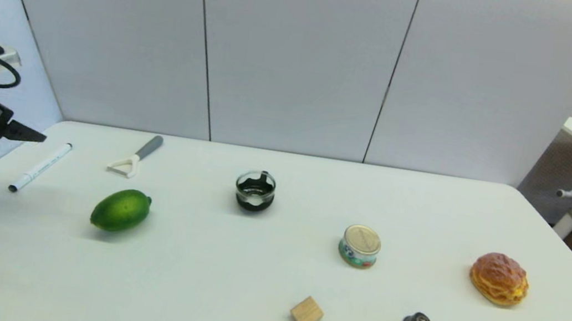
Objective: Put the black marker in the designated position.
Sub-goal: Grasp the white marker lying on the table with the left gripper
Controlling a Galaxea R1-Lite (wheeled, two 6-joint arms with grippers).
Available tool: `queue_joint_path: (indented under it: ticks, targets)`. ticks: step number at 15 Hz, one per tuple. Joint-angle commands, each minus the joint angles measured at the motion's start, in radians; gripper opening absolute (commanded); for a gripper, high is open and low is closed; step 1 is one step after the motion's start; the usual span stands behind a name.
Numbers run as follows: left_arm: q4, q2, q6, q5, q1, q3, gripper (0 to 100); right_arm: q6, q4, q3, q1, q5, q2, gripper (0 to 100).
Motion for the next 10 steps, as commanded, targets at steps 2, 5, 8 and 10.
queue_joint_path:
  ticks: [2,5,8,10]
  targets:
    - [-0.002,0.146,-0.024,0.025,0.020,-0.047,100,-0.001,0.001,0.000,0.000,0.000,0.001,100]
    - [-0.002,0.176,-0.158,0.031,0.015,-0.078,100,-0.001,0.001,0.000,0.000,0.000,0.001,100]
    - [-0.002,0.205,-0.177,0.040,0.015,-0.080,100,-0.001,0.001,0.000,0.000,0.000,0.001,100]
    - [-0.003,0.228,-0.189,0.083,0.000,-0.080,100,-0.001,-0.001,0.000,0.000,0.000,0.001,100]
